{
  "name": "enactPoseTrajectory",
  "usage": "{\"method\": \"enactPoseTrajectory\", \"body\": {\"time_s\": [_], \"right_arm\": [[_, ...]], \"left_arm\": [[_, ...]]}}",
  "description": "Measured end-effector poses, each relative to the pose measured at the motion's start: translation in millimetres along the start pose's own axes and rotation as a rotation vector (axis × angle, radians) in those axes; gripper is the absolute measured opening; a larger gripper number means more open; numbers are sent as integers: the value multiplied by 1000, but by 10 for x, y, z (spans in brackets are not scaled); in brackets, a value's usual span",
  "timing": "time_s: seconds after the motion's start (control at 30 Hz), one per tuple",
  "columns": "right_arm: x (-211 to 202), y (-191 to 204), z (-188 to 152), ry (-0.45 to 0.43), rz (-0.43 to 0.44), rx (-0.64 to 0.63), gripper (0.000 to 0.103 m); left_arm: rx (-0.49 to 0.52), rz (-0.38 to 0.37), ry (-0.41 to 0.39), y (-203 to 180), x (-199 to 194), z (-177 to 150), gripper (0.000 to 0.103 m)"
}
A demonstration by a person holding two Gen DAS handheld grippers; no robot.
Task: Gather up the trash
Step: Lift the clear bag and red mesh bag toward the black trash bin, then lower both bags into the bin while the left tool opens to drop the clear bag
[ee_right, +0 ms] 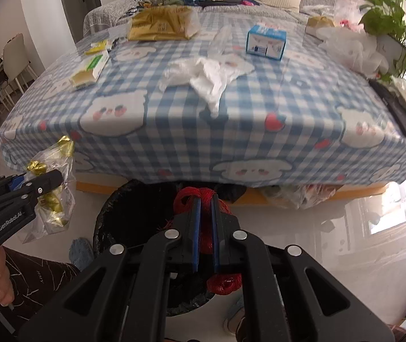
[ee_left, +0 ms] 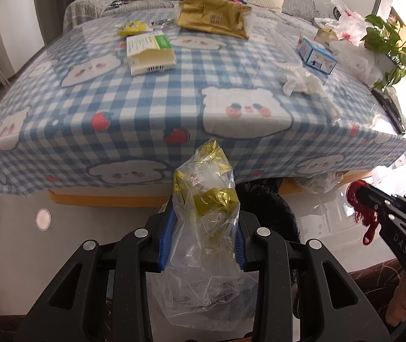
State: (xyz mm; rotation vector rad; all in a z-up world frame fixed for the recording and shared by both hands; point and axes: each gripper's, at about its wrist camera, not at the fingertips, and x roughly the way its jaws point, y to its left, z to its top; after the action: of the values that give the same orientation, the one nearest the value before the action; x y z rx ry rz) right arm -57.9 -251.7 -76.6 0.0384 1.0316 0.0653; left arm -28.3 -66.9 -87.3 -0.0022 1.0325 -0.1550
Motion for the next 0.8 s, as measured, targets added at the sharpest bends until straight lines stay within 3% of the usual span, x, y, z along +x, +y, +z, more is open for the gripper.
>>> {"method": "enactPoseTrajectory", "body": {"time_s": [0.8], "right_arm": [[652,168,-240,116,-9,-23,7]], "left_arm": [[58,18,49,-204,625,-349,34]]}}
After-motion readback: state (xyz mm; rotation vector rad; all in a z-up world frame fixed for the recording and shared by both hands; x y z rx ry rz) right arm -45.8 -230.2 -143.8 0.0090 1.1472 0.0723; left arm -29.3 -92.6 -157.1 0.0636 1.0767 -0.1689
